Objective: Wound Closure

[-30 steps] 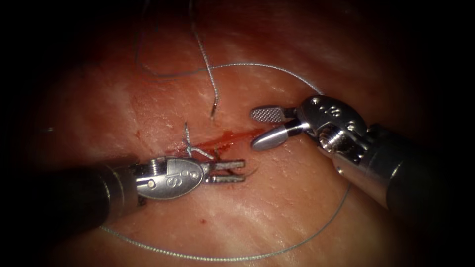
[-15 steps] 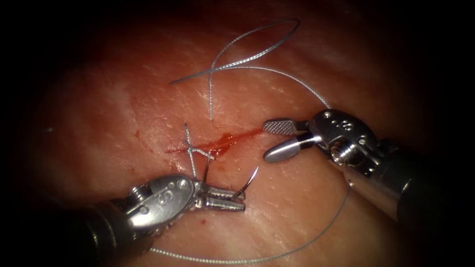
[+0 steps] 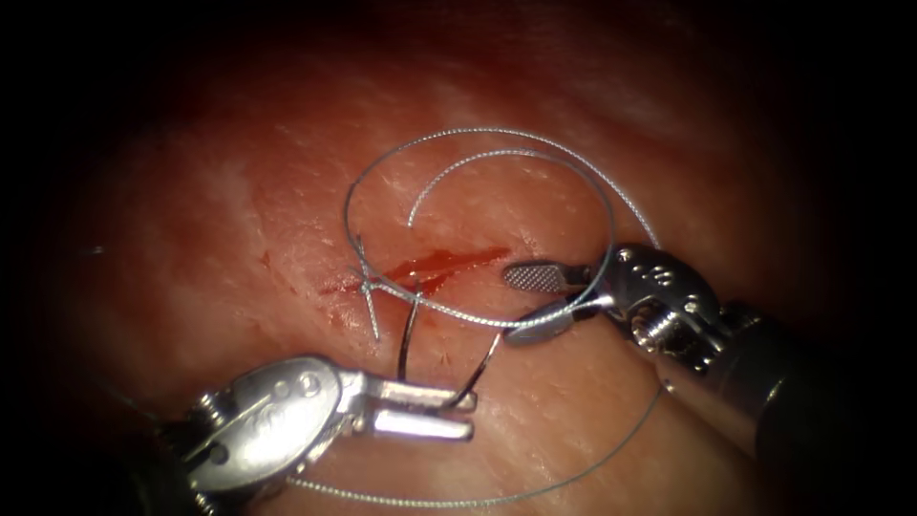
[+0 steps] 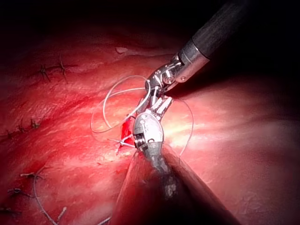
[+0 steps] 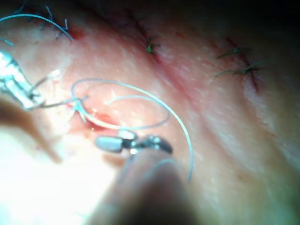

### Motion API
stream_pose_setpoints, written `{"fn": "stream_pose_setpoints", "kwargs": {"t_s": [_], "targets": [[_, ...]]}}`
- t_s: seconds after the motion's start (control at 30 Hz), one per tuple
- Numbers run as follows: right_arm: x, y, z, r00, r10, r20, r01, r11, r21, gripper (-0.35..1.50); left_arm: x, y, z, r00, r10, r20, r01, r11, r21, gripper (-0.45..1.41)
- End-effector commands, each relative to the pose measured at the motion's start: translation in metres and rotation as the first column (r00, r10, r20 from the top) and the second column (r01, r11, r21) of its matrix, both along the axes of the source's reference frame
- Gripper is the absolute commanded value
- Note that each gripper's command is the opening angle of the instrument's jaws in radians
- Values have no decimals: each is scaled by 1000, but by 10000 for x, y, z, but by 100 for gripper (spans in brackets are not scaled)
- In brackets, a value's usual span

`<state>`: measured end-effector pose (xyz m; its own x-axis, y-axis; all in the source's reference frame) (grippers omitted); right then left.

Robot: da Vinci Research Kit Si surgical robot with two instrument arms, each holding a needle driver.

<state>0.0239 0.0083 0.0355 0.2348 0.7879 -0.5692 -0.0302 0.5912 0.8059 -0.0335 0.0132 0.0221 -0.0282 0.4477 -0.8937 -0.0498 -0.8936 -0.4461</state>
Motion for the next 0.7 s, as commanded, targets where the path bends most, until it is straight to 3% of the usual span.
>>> {"fn": "stream_pose_setpoints", "kwargs": {"t_s": [0.03, 0.23, 0.47, 0.7], "targets": [[5, 1, 1, 1000, -6, -8, 6, 1000, -2, 120, -3, 9, -2, 1000, 1, -5, -1, 999, -34, -45], [6, -5, -3, 1000, -18, -18, 18, 1000, 0, 118, 3, 51, -36, 1000, -26, 2, 26, 987, -161, -45], [10, -14, -4, 999, -33, -31, 34, 999, 17, 118, 7, 96, -69, 999, -45, 6, 45, 972, -231, -45], [13, -10, -10, 999, -24, -36, 25, 999, 29, 113, 7, 112, -70, 998, -60, 14, 62, 965, -254, -45]]}}
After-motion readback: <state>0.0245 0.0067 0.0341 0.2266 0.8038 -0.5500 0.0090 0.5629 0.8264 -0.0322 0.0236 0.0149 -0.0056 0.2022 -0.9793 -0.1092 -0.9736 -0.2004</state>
